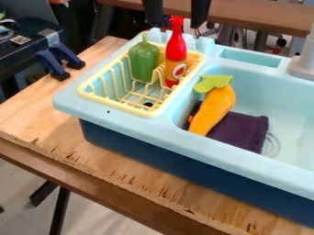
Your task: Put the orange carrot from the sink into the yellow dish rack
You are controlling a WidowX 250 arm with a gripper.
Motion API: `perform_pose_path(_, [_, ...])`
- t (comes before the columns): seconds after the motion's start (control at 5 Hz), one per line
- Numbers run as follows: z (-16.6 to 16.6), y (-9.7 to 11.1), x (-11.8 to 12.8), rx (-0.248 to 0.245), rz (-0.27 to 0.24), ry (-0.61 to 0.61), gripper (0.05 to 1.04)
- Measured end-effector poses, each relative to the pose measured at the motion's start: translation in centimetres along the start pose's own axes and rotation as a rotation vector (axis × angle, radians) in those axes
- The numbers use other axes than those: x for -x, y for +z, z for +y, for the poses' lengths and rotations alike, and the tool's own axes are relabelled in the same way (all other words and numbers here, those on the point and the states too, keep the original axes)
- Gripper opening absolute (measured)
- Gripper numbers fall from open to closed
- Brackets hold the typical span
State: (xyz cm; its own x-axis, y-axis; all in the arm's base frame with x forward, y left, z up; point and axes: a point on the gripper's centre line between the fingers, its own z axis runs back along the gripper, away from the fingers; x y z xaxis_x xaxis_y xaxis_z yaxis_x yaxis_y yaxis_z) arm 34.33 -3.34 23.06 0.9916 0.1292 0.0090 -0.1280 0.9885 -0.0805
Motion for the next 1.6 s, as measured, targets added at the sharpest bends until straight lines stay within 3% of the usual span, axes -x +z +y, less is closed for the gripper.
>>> perform_pose_path(0.2, [0.1,-1.4,0.0,-0.011,0.046,0.001,1.011])
perform_pose_path(0.4, [-0.8,-3.8,0.8,-0.022,0.086,-0.099,1.011])
perform_pose_path(0.6, [-1.7,-4.6,1.7,-0.039,0.090,-0.128,1.011])
perform_pose_path(1.0, [-2.8,-4.8,2.3,-0.021,0.052,-0.144,1.011])
perform_pose_path(1.6, [-5.1,-7.7,1.6,-0.005,0.083,-0.122,1.011])
